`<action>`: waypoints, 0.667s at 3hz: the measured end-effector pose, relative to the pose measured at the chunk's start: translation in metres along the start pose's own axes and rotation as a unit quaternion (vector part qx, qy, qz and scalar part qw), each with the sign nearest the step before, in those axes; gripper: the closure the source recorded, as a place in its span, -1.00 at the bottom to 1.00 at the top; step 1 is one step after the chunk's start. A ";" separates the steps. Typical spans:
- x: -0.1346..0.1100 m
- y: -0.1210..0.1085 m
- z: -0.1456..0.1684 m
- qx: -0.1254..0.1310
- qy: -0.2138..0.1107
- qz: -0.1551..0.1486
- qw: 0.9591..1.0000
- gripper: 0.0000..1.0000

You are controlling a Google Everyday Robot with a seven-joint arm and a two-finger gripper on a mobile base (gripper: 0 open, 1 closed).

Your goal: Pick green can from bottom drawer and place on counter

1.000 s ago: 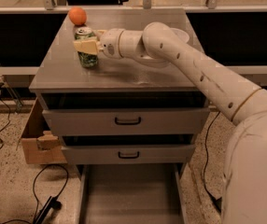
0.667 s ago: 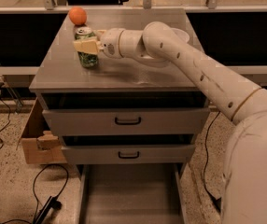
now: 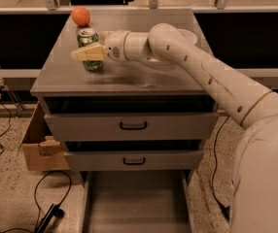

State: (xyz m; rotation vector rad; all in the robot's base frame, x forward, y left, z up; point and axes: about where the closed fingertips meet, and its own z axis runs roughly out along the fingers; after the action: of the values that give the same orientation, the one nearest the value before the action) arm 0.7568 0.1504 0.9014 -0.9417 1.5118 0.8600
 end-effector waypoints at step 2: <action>-0.024 0.003 -0.011 -0.001 0.013 -0.021 1.000 -1.00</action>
Offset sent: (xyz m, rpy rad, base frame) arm -0.0179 -0.0331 0.0977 -0.1594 -0.1056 0.0200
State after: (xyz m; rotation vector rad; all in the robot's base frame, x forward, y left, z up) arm 0.7514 0.1442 0.9267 -0.9869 1.5083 0.8221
